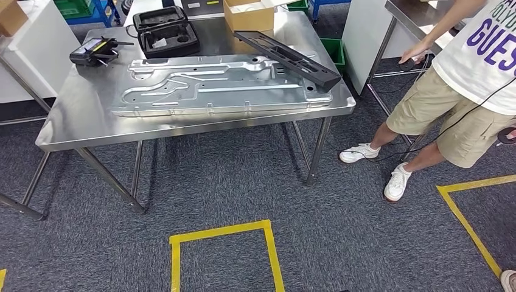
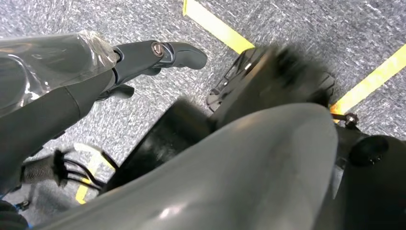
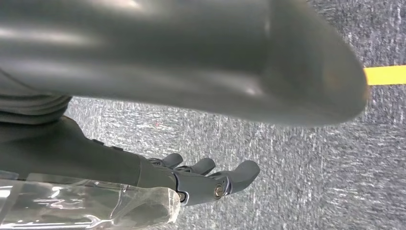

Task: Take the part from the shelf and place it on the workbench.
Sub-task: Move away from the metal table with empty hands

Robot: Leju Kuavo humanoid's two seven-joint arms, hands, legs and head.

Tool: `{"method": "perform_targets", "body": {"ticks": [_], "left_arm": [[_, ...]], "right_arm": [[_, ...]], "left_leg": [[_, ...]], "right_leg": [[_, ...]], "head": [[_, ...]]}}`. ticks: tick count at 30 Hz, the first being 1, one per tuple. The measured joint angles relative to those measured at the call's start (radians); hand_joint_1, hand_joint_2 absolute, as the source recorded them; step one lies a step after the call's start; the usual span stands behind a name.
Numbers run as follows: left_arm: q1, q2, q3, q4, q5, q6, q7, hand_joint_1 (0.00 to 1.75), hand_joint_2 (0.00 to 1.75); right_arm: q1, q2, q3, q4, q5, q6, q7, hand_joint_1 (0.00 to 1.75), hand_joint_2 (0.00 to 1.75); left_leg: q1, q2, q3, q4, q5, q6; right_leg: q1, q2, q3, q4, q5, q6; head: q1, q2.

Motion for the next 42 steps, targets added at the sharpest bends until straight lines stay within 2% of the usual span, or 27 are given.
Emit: {"method": "perform_targets", "body": {"ticks": [1,2,4,5,6,9,10,11,12,14,16,19,21,24,25,26,27,30,32,34,35,36,37,39,40,41,42], "left_arm": [[-0.002,0.000,0.000,0.000,0.000,0.000,-0.001,0.00,0.00],[-0.004,0.000,0.000,0.000,0.000,0.000,-0.002,0.00,0.00],[-0.003,0.000,-0.001,0.000,0.000,0.000,-0.003,0.00,0.00],[-0.001,0.000,-0.001,0.000,0.000,0.000,-0.003,0.00,0.00],[0.000,0.000,-0.001,0.000,0.000,0.000,-0.003,0.00,0.00],[0.001,0.000,-0.001,0.000,0.000,0.000,-0.003,0.00,0.00],[0.002,0.000,-0.002,0.000,0.000,0.000,-0.003,0.00,0.00],[0.003,0.000,-0.003,0.000,0.000,0.000,-0.003,0.00,0.00],[0.004,0.000,-0.004,0.000,0.000,0.000,-0.003,0.00,0.00],[0.003,0.000,-0.007,0.000,0.000,0.000,-0.003,0.00,0.00],[0.002,0.000,-0.008,0.000,0.000,0.000,-0.003,0.00,0.00],[0.003,0.001,-0.009,0.000,0.003,0.000,-0.003,0.00,0.00],[0.004,0.003,-0.010,0.000,0.006,-0.001,-0.003,0.00,0.00],[0.006,0.004,-0.010,0.000,0.008,-0.001,-0.003,0.00,0.00],[0.008,0.004,-0.010,0.000,0.008,-0.001,-0.003,0.00,0.00],[0.009,0.004,-0.010,0.000,0.008,-0.001,-0.003,0.00,0.00],[0.011,0.004,-0.010,0.000,0.008,-0.001,-0.003,0.00,0.00],[0.010,0.005,-0.010,0.000,0.008,-0.001,-0.003,0.00,0.00],[0.009,0.005,-0.010,0.000,0.008,-0.001,-0.003,0.00,0.00],[0.010,0.006,-0.010,0.000,0.008,-0.001,-0.003,0.00,0.00],[0.010,0.006,-0.010,0.000,0.008,-0.001,-0.003,0.00,0.00],[0.009,0.006,-0.010,0.000,0.008,-0.001,-0.003,0.00,0.00],[0.009,0.007,-0.010,0.000,0.008,-0.001,-0.003,0.00,0.00],[0.008,0.007,-0.010,0.000,0.008,-0.001,-0.003,0.00,0.00],[0.009,0.007,-0.010,0.000,0.008,-0.001,-0.004,0.00,0.00],[0.010,0.007,-0.010,0.000,0.008,-0.001,-0.004,0.00,0.00],[0.010,0.007,-0.010,0.000,0.008,-0.001,-0.005,0.00,0.00]], "right_arm": [[-0.002,0.001,0.000,0.003,0.001,0.000,-0.002,0.00,0.00],[-0.004,0.002,0.000,0.006,0.003,0.001,-0.004,0.00,0.00],[-0.004,0.003,-0.001,0.011,0.007,0.003,-0.008,0.00,0.00],[-0.004,0.003,-0.001,0.013,0.009,0.004,-0.009,0.00,0.00],[-0.003,0.004,-0.001,0.015,0.010,0.004,-0.010,0.00,0.00],[-0.002,0.008,-0.001,0.020,0.011,0.006,-0.012,0.00,0.00],[-0.002,0.008,-0.001,0.022,0.012,0.006,-0.013,0.00,0.00],[-0.002,0.009,-0.001,0.023,0.013,0.006,-0.013,0.00,0.00],[-0.001,0.009,-0.001,0.025,0.014,0.007,-0.014,0.00,0.00],[-0.002,0.009,-0.001,0.027,0.017,0.009,-0.015,0.00,0.00],[-0.005,0.009,-0.001,0.029,0.019,0.011,-0.016,0.00,0.00],[-0.005,0.011,-0.001,0.032,0.020,0.013,-0.015,0.00,0.00],[-0.005,0.013,-0.001,0.035,0.021,0.013,-0.014,0.00,0.00],[-0.006,0.014,-0.001,0.035,0.022,0.013,-0.014,0.00,0.00],[-0.006,0.015,-0.001,0.036,0.023,0.013,-0.014,0.00,0.00],[-0.006,0.016,-0.001,0.037,0.024,0.013,-0.013,0.00,0.00],[-0.005,0.017,-0.001,0.037,0.026,0.014,-0.013,0.00,0.00],[-0.007,0.018,-0.001,0.038,0.029,0.014,-0.012,0.00,0.00],[-0.010,0.018,-0.001,0.039,0.030,0.014,-0.012,0.00,0.00],[-0.009,0.018,-0.001,0.040,0.030,0.013,-0.012,0.00,0.00],[-0.008,0.018,-0.001,0.041,0.030,0.013,-0.012,0.00,0.00],[-0.008,0.019,-0.001,0.042,0.030,0.014,-0.012,0.00,0.00],[-0.007,0.019,0.000,0.043,0.030,0.014,-0.012,0.00,0.00],[-0.007,0.020,0.000,0.043,0.031,0.014,-0.011,0.00,0.00],[-0.007,0.020,0.000,0.043,0.031,0.014,-0.011,0.00,0.00],[-0.007,0.020,0.000,0.044,0.031,0.014,-0.011,0.00,0.00],[-0.007,0.020,0.000,0.044,0.032,0.014,-0.010,0.00,0.00]], "left_leg": [[-0.002,-0.004,0.030,-0.053,-0.008,0.005],[-0.004,-0.006,0.041,-0.079,-0.015,0.011],[-0.006,-0.004,0.034,-0.090,-0.014,0.027],[-0.006,-0.002,0.029,-0.090,-0.009,0.035],[-0.007,0.000,0.024,-0.091,-0.002,0.045],[-0.018,0.009,0.009,-0.090,0.010,0.062],[-0.023,0.011,0.006,-0.090,0.013,0.065],[-0.026,0.012,0.005,-0.090,0.014,0.066],[-0.030,0.013,0.005,-0.089,0.015,0.067],[-0.036,0.014,0.009,-0.088,0.015,0.066],[-0.042,0.015,0.005,-0.084,0.015,0.063],[-0.043,0.017,-0.004,-0.076,0.013,0.052],[-0.039,0.012,-0.025,-0.026,-0.024,0.039],[-0.021,0.008,-0.116,0.182,-0.132,0.014],[-0.014,0.008,-0.138,0.234,-0.148,0.007],[-0.007,0.008,-0.142,0.246,-0.143,0.002],[-0.002,0.008,-0.124,0.215,-0.119,-0.002],[0.008,0.002,-0.015,-0.008,-0.022,-0.008],[0.005,-0.004,0.007,-0.070,0.000,-0.001],[0.000,-0.004,-0.005,-0.069,0.010,0.016],[0.000,-0.003,-0.012,-0.070,0.017,0.026],[0.000,-0.002,-0.020,-0.072,0.026,0.037],[0.000,0.000,-0.029,-0.074,0.034,0.046],[-0.004,0.003,-0.048,-0.073,0.048,0.055],[-0.007,0.005,-0.057,-0.073,0.055,0.056],[-0.010,0.006,-0.066,-0.072,0.062,0.057],[-0.012,0.007,-0.074,-0.072,0.069,0.056]], "right_leg": [[0.001,0.000,-0.005,0.001,0.006,0.006],[0.002,0.000,-0.009,0.001,0.012,0.013],[0.000,0.000,-0.019,0.006,0.018,0.024],[-0.002,-0.002,-0.029,0.024,0.004,0.027],[-0.003,-0.004,-0.048,0.065,-0.025,0.029],[-0.004,-0.008,-0.134,0.283,-0.142,0.033],[-0.003,-0.008,-0.147,0.326,-0.156,0.033],[-0.001,-0.008,-0.137,0.328,-0.150,0.031],[0.001,-0.009,-0.106,0.284,-0.127,0.026],[0.008,-0.014,-0.012,0.130,-0.068,0.011],[0.015,-0.019,0.042,0.025,-0.045,-0.003],[0.013,-0.018,0.044,0.005,-0.043,-0.013],[0.005,-0.019,0.042,0.000,-0.035,-0.020],[0.002,-0.019,0.034,0.000,-0.028,-0.025],[0.001,-0.018,0.031,0.000,-0.026,-0.024],[0.001,-0.018,0.030,0.001,-0.025,-0.022],[-0.001,-0.016,0.029,0.001,-0.023,-0.020],[-0.002,-0.012,0.026,0.004,-0.018,-0.007],[0.000,-0.010,0.018,0.006,-0.011,0.006],[-0.002,-0.009,0.009,0.007,-0.004,0.021],[-0.005,-0.009,0.002,0.015,-0.013,0.026],[-0.007,-0.009,-0.012,0.042,-0.038,0.030],[-0.009,-0.010,-0.032,0.090,-0.079,0.032],[-0.010,-0.011,-0.081,0.234,-0.175,0.035],[-0.010,-0.011,-0.096,0.294,-0.203,0.036],[-0.009,-0.011,-0.093,0.321,-0.209,0.037],[-0.009,-0.011,-0.071,0.307,-0.195,0.037]], "head": [[0.000,0.000],[0.001,0.000],[0.002,0.000],[0.002,0.000],[0.002,0.000],[0.002,0.000],[0.002,0.000],[0.002,0.000],[0.002,0.000],[0.002,0.000],[0.001,0.000],[0.002,0.000],[0.001,0.000],[0.000,0.000],[0.000,0.000],[0.000,0.000],[0.000,0.000],[0.000,0.000],[0.001,0.000],[0.002,0.000],[0.002,0.000],[0.002,0.000],[0.003,0.000],[0.004,0.000],[0.004,0.000],[0.004,0.000],[0.004,0.000]]}}
